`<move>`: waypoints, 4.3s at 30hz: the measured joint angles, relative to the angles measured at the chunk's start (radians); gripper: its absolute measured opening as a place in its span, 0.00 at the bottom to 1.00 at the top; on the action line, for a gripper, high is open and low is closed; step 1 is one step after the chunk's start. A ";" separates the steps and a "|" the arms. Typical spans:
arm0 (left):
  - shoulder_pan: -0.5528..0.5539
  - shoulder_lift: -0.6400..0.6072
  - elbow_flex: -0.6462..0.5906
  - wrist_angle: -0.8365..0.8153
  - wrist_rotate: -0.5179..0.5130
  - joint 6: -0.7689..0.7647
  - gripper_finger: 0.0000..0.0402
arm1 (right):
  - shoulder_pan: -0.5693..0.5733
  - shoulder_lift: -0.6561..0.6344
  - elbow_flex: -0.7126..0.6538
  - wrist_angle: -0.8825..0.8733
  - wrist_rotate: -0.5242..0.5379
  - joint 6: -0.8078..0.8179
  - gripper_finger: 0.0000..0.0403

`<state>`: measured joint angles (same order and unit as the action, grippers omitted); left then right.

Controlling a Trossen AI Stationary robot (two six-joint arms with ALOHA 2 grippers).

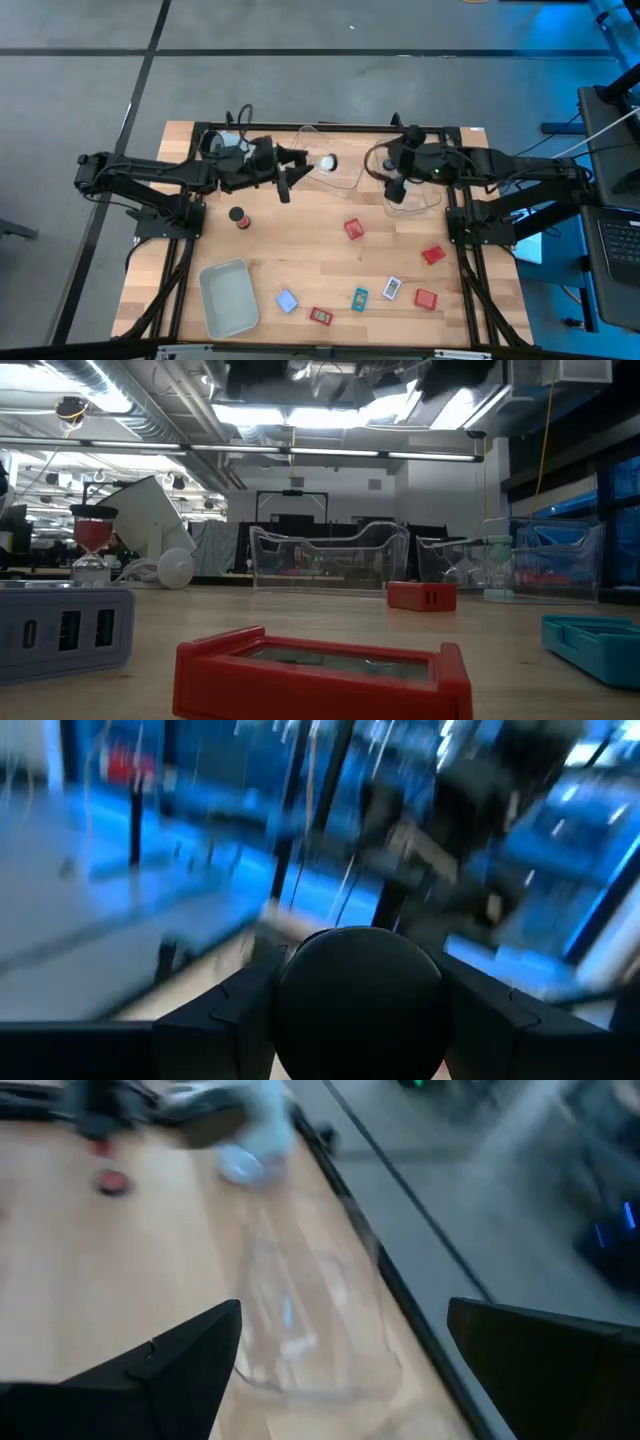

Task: Pick & Place Office items
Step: Put the white hourglass into the right transparent bin

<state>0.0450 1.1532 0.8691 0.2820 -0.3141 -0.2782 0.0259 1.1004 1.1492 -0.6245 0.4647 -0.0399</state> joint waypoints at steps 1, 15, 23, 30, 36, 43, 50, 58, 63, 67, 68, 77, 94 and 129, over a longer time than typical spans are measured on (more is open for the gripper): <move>-0.004 0.007 0.000 0.046 0.000 0.018 0.51 | 0.016 0.001 0.000 0.027 -0.014 -0.039 0.89; -0.012 0.176 0.000 0.511 0.193 0.054 0.51 | 0.082 0.091 0.000 0.358 0.002 -0.311 0.89; -0.027 0.181 0.000 0.582 0.205 0.038 0.51 | 0.082 0.090 0.000 0.504 -0.089 -0.364 0.89; -0.027 0.181 0.000 0.628 0.206 0.038 0.51 | 0.082 0.097 0.000 0.620 -0.232 -0.398 0.89; -0.034 0.181 0.000 0.665 0.230 0.038 0.51 | 0.080 0.097 0.000 0.659 -0.263 -0.399 0.89; -0.033 0.181 0.000 0.665 0.230 0.038 0.51 | 0.080 0.106 0.000 0.681 -0.307 -0.383 0.88; -0.034 0.181 0.000 0.674 0.225 0.038 0.51 | 0.080 0.144 0.000 0.708 -0.295 -0.364 0.78; -0.034 0.181 0.000 0.676 0.235 0.037 0.51 | 0.079 0.162 0.000 0.762 -0.285 -0.337 0.60; -0.034 0.180 0.000 0.673 0.235 0.038 0.51 | 0.080 0.162 0.000 0.773 -0.286 -0.333 0.51; -0.034 0.180 0.000 0.673 0.232 0.029 0.51 | 0.079 0.162 0.000 0.773 -0.285 -0.298 0.53; -0.034 0.180 0.000 0.672 0.231 0.032 0.51 | 0.080 0.163 0.000 0.771 -0.279 -0.274 0.55; -0.033 0.180 0.000 0.673 0.231 0.037 0.51 | 0.080 0.163 0.000 0.772 -0.251 -0.218 0.51; -0.029 0.180 0.000 0.640 0.226 0.036 0.71 | 0.080 0.162 0.000 0.758 -0.197 -0.198 0.51; 0.027 0.101 -0.001 0.158 0.065 0.001 0.74 | -0.245 0.305 0.001 -0.625 -0.226 0.524 0.51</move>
<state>0.0717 1.2545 0.8680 0.4399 -0.2495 -0.2770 -0.2189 1.4054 1.1500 -1.2499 0.2387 0.4839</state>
